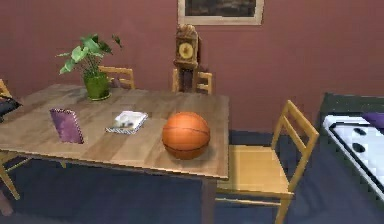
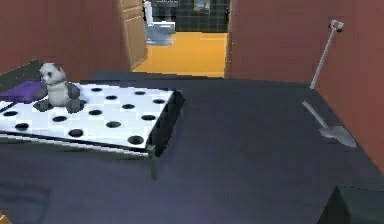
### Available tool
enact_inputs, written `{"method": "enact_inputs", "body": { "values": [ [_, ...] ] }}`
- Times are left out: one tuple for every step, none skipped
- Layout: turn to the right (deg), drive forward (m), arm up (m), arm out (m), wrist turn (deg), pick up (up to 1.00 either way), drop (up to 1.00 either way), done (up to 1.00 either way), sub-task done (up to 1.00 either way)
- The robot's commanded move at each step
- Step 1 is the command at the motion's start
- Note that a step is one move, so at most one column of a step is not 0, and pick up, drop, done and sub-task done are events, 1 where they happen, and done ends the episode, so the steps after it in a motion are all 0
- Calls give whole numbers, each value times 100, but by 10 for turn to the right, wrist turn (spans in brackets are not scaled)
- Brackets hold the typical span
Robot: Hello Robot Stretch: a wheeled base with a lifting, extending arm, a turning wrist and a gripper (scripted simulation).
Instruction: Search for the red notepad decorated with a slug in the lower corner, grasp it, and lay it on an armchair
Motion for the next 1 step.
{"method": "enact_inputs", "body": {
  "values": [
    [0, 10, 0, 0, 0, 0, 0, 0, 0]
  ]
}}
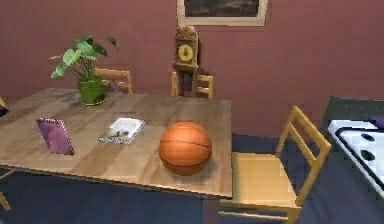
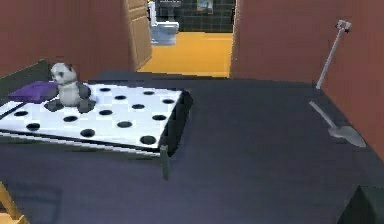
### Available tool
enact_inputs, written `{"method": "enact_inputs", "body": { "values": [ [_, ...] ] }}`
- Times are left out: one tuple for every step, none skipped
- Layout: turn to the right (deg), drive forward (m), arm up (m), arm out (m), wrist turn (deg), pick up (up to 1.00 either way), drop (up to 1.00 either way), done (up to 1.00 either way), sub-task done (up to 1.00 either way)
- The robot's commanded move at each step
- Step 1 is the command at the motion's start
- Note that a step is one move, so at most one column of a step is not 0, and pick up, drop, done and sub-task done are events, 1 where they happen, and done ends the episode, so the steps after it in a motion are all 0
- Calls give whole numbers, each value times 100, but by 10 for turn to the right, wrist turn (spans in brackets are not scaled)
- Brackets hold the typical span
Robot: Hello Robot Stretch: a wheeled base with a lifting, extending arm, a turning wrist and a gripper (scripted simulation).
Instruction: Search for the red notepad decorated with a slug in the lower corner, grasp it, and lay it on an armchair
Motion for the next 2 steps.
{"method": "enact_inputs", "body": {
  "values": [
    [-450, 0, 0, 0, 0, 0, 0, 0, 0],
    [-210, 0, 0, 0, 0, 0, 0, 0, 0]
  ]
}}
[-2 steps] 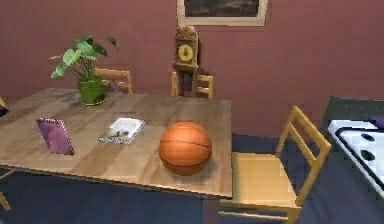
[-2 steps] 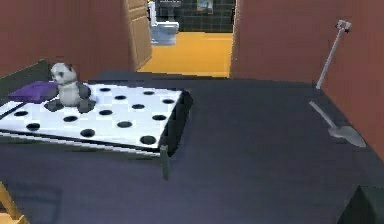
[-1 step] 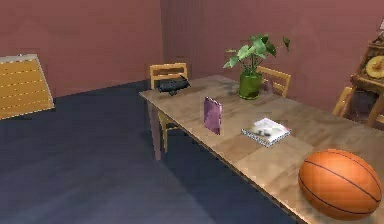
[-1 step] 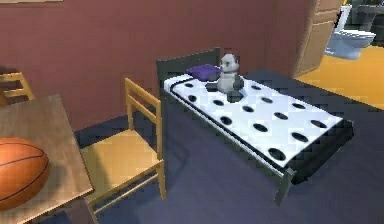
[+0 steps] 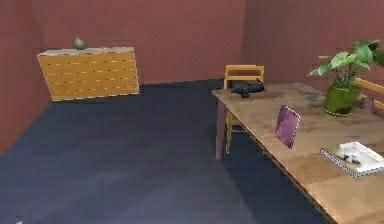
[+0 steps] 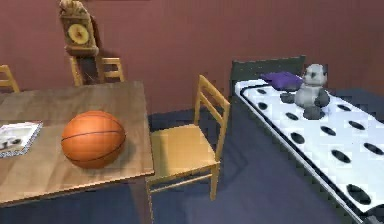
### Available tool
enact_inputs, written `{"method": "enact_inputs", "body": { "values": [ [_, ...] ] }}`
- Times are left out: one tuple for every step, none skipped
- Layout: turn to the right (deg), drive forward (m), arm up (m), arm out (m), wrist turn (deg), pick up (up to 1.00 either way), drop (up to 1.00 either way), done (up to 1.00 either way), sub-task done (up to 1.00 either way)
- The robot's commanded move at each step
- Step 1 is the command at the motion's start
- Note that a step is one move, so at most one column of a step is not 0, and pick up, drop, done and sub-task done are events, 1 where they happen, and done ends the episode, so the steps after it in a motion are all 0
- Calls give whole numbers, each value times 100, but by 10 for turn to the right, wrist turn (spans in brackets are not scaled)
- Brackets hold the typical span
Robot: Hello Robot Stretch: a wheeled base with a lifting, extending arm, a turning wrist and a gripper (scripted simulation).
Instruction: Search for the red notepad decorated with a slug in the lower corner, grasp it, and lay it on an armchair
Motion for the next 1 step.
{"method": "enact_inputs", "body": {
  "values": [
    [0, 35, 0, 0, 0, 0, 0, 0, 0]
  ]
}}
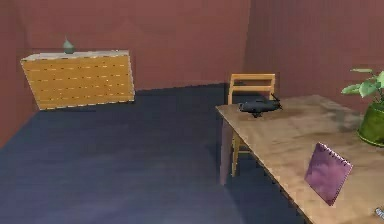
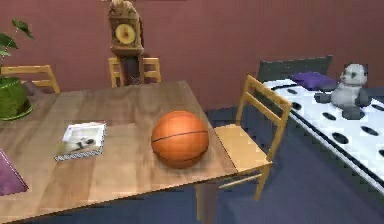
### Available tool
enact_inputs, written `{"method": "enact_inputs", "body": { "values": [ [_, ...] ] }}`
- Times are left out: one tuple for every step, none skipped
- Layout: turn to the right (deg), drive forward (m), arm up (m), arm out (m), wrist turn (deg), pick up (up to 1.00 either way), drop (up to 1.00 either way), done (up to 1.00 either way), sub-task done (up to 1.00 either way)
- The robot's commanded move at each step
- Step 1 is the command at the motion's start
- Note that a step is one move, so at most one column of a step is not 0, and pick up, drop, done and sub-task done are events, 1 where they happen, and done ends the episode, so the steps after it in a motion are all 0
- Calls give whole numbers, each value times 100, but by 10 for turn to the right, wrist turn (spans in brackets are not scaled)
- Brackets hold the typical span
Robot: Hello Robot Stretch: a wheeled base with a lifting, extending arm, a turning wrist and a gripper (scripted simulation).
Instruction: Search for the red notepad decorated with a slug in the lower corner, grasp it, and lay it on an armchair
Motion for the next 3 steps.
{"method": "enact_inputs", "body": {
  "values": [
    [-450, 0, 0, 0, 0, 0, 0, 0, 0],
    [0, 0, 50, 0, 0, 0, 0, 0, 0],
    [0, 0, 36, 0, 0, 0, 0, 0, 0]
  ]
}}
